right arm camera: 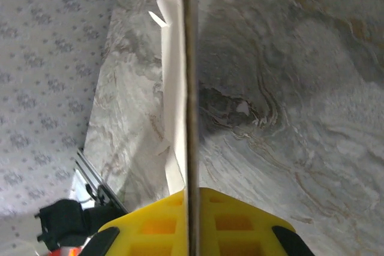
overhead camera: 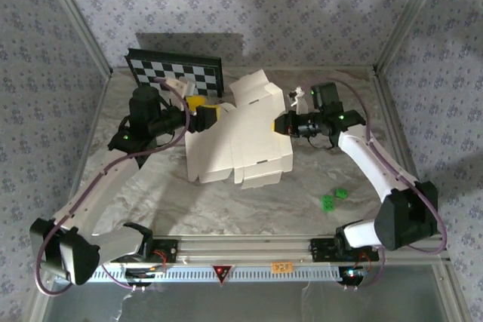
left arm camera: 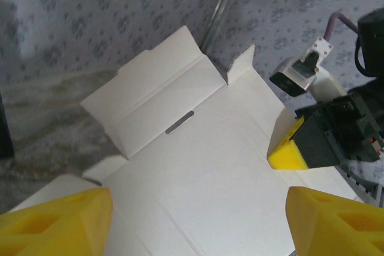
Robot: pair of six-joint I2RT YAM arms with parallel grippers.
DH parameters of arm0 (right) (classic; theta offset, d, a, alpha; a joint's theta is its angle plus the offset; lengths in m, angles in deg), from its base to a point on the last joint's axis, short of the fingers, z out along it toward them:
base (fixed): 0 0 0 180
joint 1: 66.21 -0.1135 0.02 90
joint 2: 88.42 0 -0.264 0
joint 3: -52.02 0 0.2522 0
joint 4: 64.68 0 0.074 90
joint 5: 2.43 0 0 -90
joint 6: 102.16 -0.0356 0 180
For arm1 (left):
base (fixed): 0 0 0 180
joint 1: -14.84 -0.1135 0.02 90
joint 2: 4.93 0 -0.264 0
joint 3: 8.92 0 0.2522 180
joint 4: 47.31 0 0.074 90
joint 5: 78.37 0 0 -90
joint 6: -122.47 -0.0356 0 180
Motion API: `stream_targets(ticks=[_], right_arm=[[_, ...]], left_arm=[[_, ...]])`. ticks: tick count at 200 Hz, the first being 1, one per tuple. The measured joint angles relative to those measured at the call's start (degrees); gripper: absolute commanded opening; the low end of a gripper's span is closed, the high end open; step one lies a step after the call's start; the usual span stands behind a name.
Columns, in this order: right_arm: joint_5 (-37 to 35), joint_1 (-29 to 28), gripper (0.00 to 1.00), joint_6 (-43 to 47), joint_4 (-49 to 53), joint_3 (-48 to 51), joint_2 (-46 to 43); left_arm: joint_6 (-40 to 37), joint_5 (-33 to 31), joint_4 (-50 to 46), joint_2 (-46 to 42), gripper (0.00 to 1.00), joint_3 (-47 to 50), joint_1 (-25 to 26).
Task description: Fold the paper box
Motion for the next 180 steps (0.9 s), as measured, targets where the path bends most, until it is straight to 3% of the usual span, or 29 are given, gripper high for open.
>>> stream_targets(ticks=[39, 93, 180], right_arm=[[1.38, 0.63, 0.0, -4.17, -1.9, 2.73, 3.67], [2.25, 0.79, 0.0, -0.15, 4.42, 0.24, 10.84], [-12.44, -2.05, 0.0, 12.0, 21.88, -11.87, 15.3]], left_arm=[[5.07, -0.83, 1.84, 2.97, 0.73, 4.96, 0.02], [7.08, -0.85, 2.67, 6.03, 0.72, 8.13, 0.33], [9.88, -0.26, 3.54, 8.85, 0.71, 9.75, 0.33]])
